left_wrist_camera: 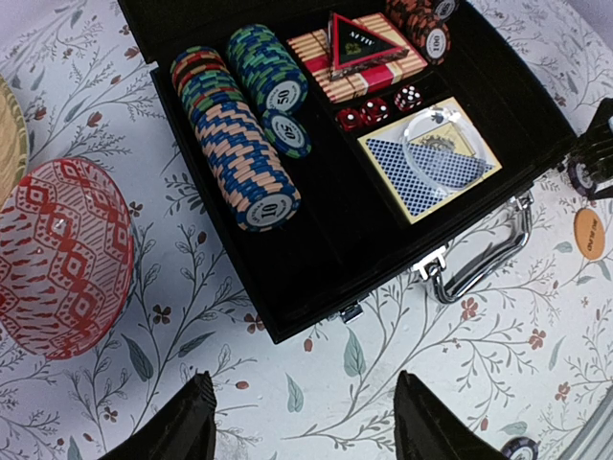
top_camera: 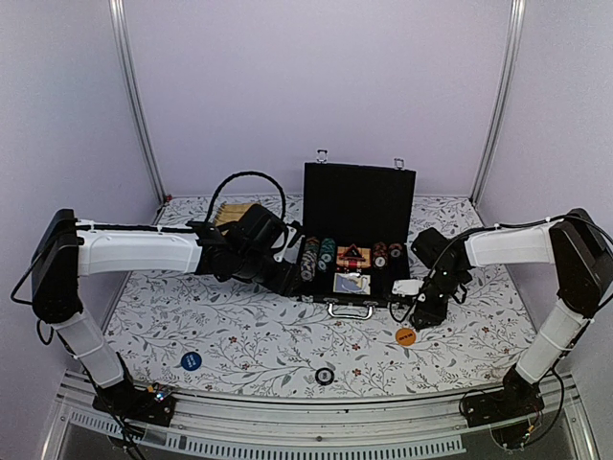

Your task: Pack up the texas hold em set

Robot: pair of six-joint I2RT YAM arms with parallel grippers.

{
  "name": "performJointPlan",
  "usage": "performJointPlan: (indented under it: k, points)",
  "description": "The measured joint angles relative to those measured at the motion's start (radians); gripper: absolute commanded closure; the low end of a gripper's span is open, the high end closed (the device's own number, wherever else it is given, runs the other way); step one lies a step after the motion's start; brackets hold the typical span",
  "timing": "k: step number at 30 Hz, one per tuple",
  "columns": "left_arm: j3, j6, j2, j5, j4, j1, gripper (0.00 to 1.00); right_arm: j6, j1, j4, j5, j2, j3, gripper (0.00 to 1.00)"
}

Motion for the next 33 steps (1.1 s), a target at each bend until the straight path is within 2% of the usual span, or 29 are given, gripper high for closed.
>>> performJointPlan:
  k: [4,11,15,19,23,33]
  points:
    - [0.0,0.0,0.0,0.0,0.001,0.0,0.36,0.007,0.004,0.006,0.002,-0.002,-0.001,0.65]
    - [-0.001,0.0,0.0,0.0,0.001,0.0,0.36,0.006,0.011,-0.074,-0.018,-0.023,0.013,0.66]
    - [-0.001,0.0,0.0,0.0,0.004,0.0,0.36,-0.004,0.013,-0.175,-0.046,-0.062,0.097,0.66]
    - [-0.001,0.0,0.0,0.004,0.012,0.0,0.36,-0.018,0.012,-0.197,-0.047,-0.092,0.209,0.66]
    - [-0.001,0.0,0.001,0.005,0.016,0.0,0.36,-0.024,0.005,-0.129,0.014,-0.071,0.254,0.66]
    - [-0.001,0.0,0.0,0.007,0.018,0.0,0.36,-0.031,-0.016,0.149,0.21,0.153,0.308,0.65]
